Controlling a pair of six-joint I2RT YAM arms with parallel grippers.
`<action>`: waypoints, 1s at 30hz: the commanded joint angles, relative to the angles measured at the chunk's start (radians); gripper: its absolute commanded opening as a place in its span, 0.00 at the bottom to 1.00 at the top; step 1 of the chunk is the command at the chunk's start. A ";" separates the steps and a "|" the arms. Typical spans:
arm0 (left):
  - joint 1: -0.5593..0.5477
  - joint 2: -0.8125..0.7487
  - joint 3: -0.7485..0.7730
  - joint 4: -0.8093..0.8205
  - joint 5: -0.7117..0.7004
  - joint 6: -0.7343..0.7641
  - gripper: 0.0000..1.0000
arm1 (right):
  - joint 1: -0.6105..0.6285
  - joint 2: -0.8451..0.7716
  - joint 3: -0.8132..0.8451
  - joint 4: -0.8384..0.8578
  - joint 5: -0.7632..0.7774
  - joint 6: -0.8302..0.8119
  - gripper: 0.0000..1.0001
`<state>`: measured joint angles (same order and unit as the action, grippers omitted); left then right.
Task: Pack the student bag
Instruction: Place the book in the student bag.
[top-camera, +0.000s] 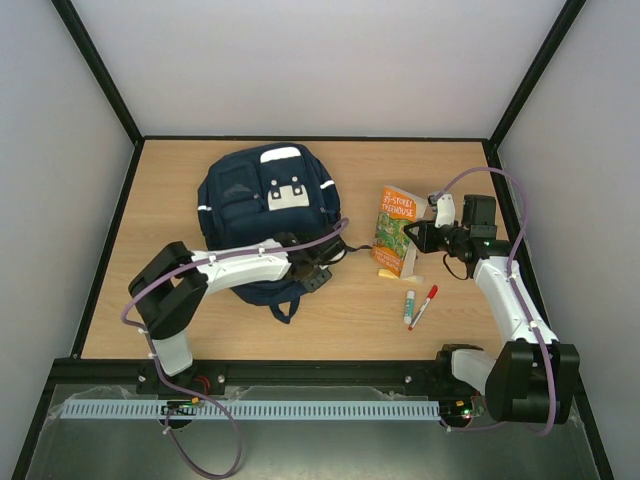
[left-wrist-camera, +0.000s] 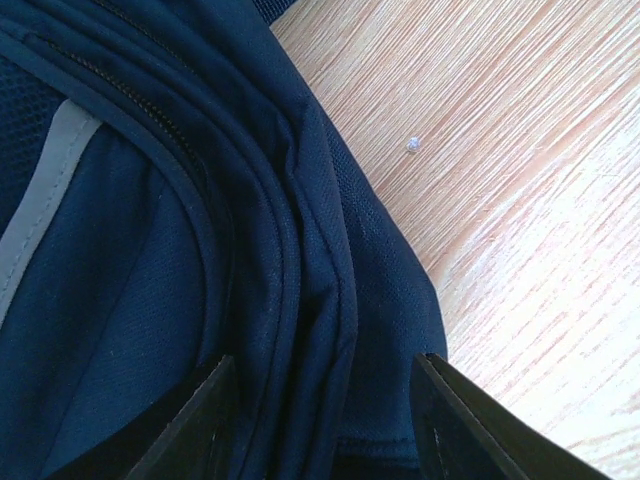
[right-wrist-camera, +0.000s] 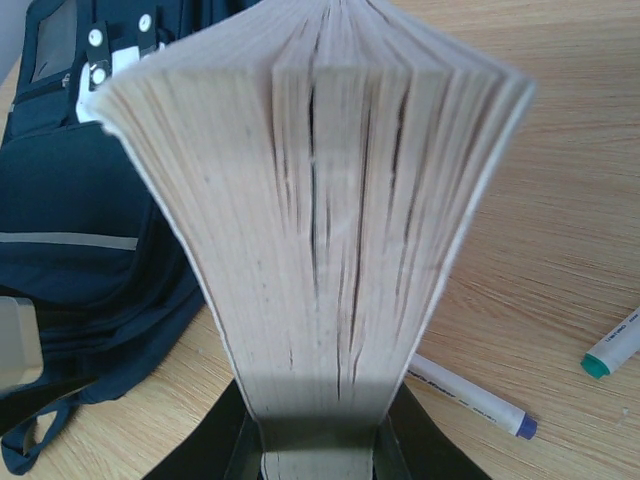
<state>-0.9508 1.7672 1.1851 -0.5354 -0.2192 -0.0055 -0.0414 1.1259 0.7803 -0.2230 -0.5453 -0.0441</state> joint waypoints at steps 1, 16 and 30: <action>-0.006 0.049 0.044 -0.034 -0.084 -0.007 0.48 | -0.005 0.004 0.033 0.032 -0.038 -0.007 0.01; -0.006 0.079 0.070 -0.034 -0.188 -0.018 0.15 | -0.005 0.020 0.034 0.029 -0.042 -0.009 0.01; -0.006 -0.097 0.070 0.010 -0.260 -0.003 0.02 | -0.005 0.007 0.004 0.074 -0.092 0.027 0.01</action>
<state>-0.9615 1.7741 1.2293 -0.5537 -0.3878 -0.0212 -0.0418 1.1542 0.7803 -0.2176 -0.5617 -0.0364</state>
